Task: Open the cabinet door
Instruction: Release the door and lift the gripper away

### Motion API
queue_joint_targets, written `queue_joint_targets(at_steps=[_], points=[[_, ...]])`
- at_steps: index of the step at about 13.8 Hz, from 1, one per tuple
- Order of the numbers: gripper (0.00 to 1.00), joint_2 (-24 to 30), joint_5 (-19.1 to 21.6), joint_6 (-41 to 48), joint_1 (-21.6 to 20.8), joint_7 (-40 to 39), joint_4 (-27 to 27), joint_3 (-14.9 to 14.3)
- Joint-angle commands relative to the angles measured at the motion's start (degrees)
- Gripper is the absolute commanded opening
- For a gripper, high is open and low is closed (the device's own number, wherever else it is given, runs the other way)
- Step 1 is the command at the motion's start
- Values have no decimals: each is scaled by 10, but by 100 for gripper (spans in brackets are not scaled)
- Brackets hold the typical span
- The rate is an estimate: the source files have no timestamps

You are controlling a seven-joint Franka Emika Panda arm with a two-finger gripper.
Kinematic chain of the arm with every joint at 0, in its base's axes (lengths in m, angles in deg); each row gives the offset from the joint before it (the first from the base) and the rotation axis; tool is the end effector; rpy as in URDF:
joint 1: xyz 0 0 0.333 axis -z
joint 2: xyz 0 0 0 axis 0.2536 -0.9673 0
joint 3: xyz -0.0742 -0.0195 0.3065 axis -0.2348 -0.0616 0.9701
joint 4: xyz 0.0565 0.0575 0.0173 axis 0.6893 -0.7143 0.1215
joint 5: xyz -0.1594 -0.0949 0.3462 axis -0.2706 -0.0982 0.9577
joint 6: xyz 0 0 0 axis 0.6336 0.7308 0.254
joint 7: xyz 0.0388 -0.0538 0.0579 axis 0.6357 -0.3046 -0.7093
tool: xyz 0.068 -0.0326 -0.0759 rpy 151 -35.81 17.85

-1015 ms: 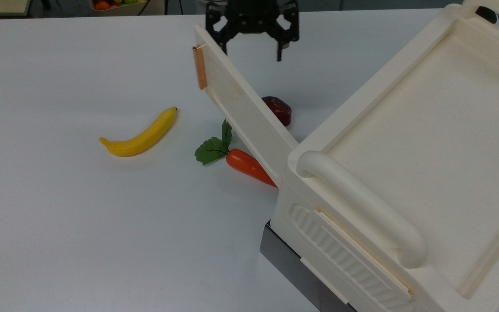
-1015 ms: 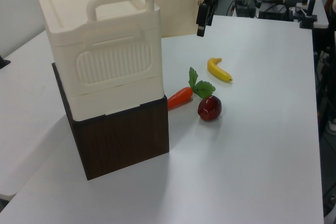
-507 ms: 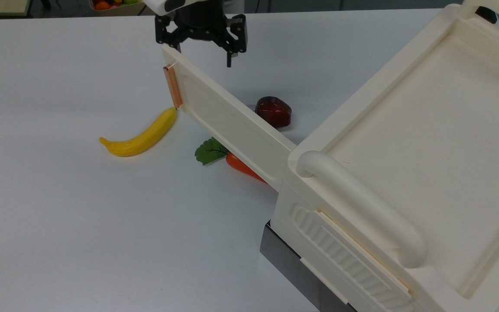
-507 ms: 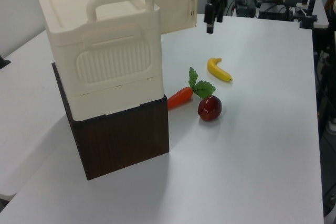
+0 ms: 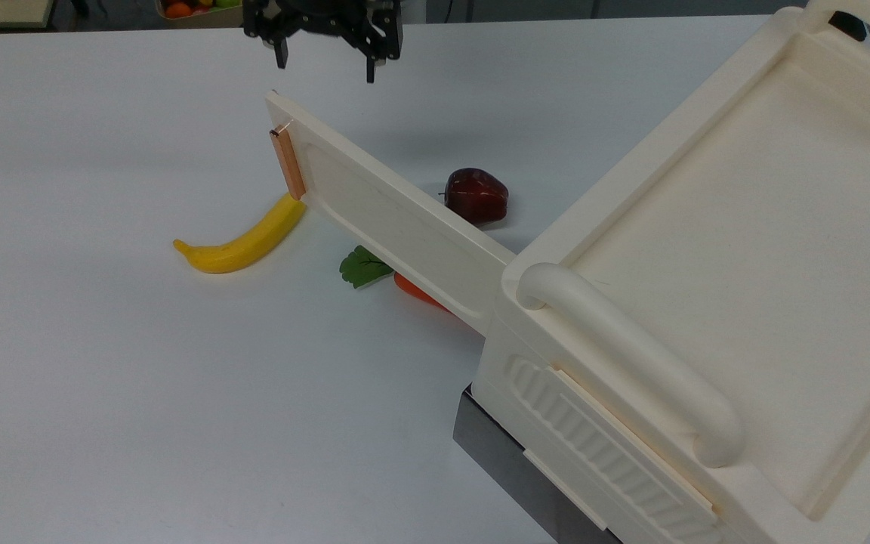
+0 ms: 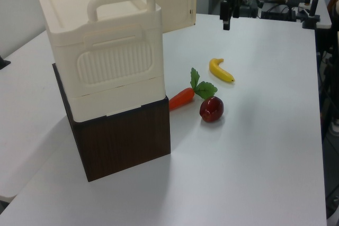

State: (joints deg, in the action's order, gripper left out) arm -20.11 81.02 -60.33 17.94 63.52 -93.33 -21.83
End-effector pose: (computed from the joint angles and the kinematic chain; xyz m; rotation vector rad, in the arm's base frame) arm 0.5905 0.0370 0.5700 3.0520 -0.0798 -0.0162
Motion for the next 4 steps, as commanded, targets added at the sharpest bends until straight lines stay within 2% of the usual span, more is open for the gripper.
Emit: queue_joint_targets(at_steps=[1, 4], points=[[100, 41, -6, 7, 0, -13, -43, -7], [100, 40, -6, 7, 1, -13, -42, -8]])
